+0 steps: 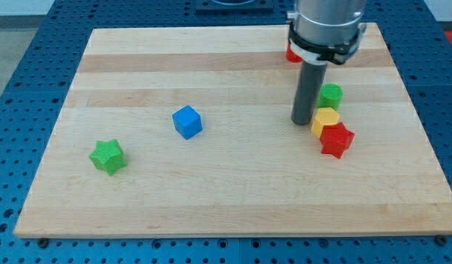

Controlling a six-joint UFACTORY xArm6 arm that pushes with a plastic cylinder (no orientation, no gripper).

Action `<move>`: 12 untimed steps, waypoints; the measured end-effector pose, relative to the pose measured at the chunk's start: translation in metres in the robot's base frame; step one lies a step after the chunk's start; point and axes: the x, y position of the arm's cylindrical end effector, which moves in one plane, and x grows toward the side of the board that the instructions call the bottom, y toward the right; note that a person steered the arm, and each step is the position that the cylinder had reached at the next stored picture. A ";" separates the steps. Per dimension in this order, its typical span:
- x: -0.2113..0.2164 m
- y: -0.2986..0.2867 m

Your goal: Move the blue cube to the red star

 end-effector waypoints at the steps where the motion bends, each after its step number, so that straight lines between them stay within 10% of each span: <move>1: -0.045 -0.042; 6: -0.050 -0.207; 12: 0.021 -0.179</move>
